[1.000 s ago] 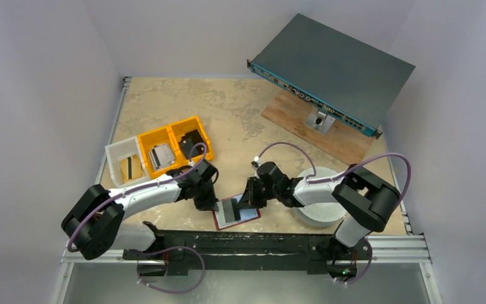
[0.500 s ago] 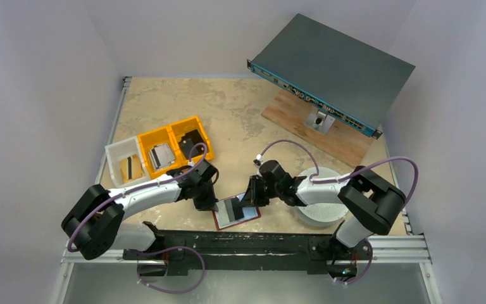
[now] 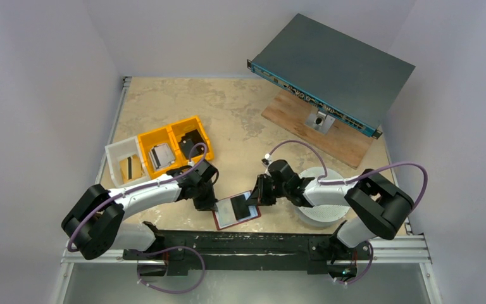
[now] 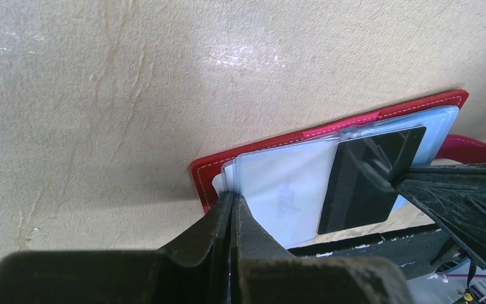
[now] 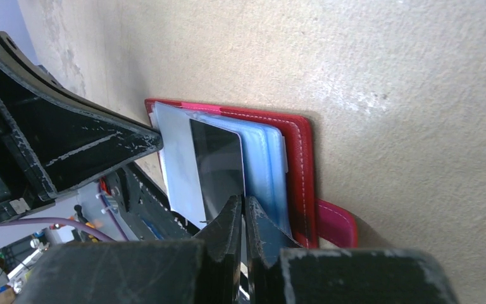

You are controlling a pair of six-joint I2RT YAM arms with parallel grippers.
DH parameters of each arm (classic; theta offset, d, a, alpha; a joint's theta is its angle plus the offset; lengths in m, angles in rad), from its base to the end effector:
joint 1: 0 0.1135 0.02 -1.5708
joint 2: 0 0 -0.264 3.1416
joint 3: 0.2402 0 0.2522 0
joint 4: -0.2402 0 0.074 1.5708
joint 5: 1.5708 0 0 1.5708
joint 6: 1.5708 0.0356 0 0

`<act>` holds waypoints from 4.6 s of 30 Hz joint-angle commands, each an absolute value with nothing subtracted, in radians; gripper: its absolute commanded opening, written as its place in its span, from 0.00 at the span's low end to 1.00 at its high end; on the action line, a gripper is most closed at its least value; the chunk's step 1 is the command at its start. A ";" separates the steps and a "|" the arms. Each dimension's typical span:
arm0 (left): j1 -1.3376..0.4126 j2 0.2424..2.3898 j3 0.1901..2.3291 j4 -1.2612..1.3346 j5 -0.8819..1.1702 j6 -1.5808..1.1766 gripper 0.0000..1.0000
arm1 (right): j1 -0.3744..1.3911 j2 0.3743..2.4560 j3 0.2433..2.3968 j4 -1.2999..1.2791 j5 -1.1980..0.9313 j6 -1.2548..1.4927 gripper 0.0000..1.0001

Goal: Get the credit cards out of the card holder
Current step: Remove the credit card from the card holder, then place the credit card in the storage box.

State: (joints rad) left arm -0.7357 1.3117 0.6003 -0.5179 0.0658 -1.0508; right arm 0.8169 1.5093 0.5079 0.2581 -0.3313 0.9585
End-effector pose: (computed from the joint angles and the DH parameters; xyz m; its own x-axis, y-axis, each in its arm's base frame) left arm 0.1569 -0.1452 0.1510 -0.9424 -0.3149 -0.1126 -0.2654 0.9090 -0.3214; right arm 0.1734 0.2016 0.1302 -0.9645 0.1033 -0.2430 -0.1114 0.6754 0.7290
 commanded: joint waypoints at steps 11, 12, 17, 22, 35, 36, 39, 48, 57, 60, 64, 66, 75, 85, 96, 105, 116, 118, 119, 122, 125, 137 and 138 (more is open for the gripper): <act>-0.738 1.288 0.629 -0.581 0.023 -0.996 0.00 | 0.787 1.383 0.517 0.180 -0.325 0.920 0.00; -0.739 1.284 0.634 -0.577 0.028 -0.994 0.00 | 0.787 1.379 0.519 0.175 -0.325 0.918 0.00; -0.739 1.225 0.666 -0.571 0.040 -0.984 0.07 | 0.785 1.362 0.534 0.157 -0.331 0.917 0.00; -0.737 1.141 0.715 -0.587 0.041 -0.957 0.32 | 0.783 1.337 0.556 0.145 -0.347 0.928 0.00; -0.596 0.920 0.591 -0.385 0.256 -0.921 0.65 | 0.761 1.258 0.662 0.061 -0.398 0.948 0.00; -0.588 0.906 0.577 -0.364 0.281 -0.927 0.66 | 0.759 1.254 0.667 0.060 -0.407 0.952 0.00; -0.562 0.869 0.537 -0.290 0.345 -0.949 0.66 | 0.745 1.239 0.680 0.073 -0.441 0.974 0.00; -0.516 0.818 0.471 -0.089 0.498 -1.021 0.67 | 0.699 1.235 0.674 0.263 -0.622 1.112 0.00; -0.507 0.834 0.438 0.085 0.563 -1.100 0.59 | 0.695 1.237 0.671 0.348 -0.689 1.183 0.00; -0.506 0.841 0.427 0.123 0.574 -1.129 0.47 | 0.694 1.229 0.669 0.343 -0.686 1.182 0.00; -0.506 0.844 0.418 0.156 0.589 -1.151 0.18 | 0.695 1.217 0.670 0.311 -0.665 1.158 0.00; -0.506 0.846 0.419 0.156 0.594 -1.152 0.00 | 0.694 1.213 0.670 0.295 -0.657 1.144 0.03; -0.506 0.816 0.504 -0.082 0.502 -1.074 0.00 | 0.695 1.165 0.760 0.030 -0.477 0.976 0.97; -0.502 0.975 0.908 -0.705 0.036 -0.848 0.00 | 0.694 1.087 0.809 -0.210 -0.206 0.866 0.99; -0.368 1.409 1.296 -0.897 -0.208 -0.764 0.00 | 0.694 1.053 0.792 -0.295 -0.193 0.810 0.99; -0.278 1.659 1.425 -0.833 -0.152 -0.713 0.00 | 0.695 0.976 0.790 -0.351 -0.139 0.789 0.99; -0.245 1.706 1.416 -0.706 -0.035 -0.734 0.00 | 0.695 0.955 0.778 -0.374 -0.136 0.782 0.99; -0.238 1.709 1.404 -0.678 -0.022 -0.736 0.00 | 0.695 0.958 0.778 -0.373 -0.139 0.782 0.99; -0.233 1.714 1.402 -0.670 -0.011 -0.736 0.00 | 0.694 0.959 0.778 -0.373 -0.140 0.782 0.99; -0.217 1.745 1.406 -0.650 0.028 -0.739 0.00 | 0.695 0.960 0.778 -0.374 -0.141 0.784 0.99; -0.197 1.767 1.388 -0.595 0.073 -0.747 0.00 | 0.695 0.960 0.778 -0.376 -0.143 0.782 0.99; -0.149 1.837 1.355 -0.554 0.102 -0.735 0.00 | 0.695 0.973 0.768 -0.360 -0.165 0.788 0.99; -0.146 1.841 1.350 -0.550 0.105 -0.734 0.00 | 0.695 0.977 0.768 -0.358 -0.168 0.786 0.99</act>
State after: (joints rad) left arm -0.1646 1.8271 1.3720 -0.5869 0.0845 -0.7418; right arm 0.6945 0.9749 0.7685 -0.3820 -0.1524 0.7990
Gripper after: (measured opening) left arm 0.006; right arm 0.987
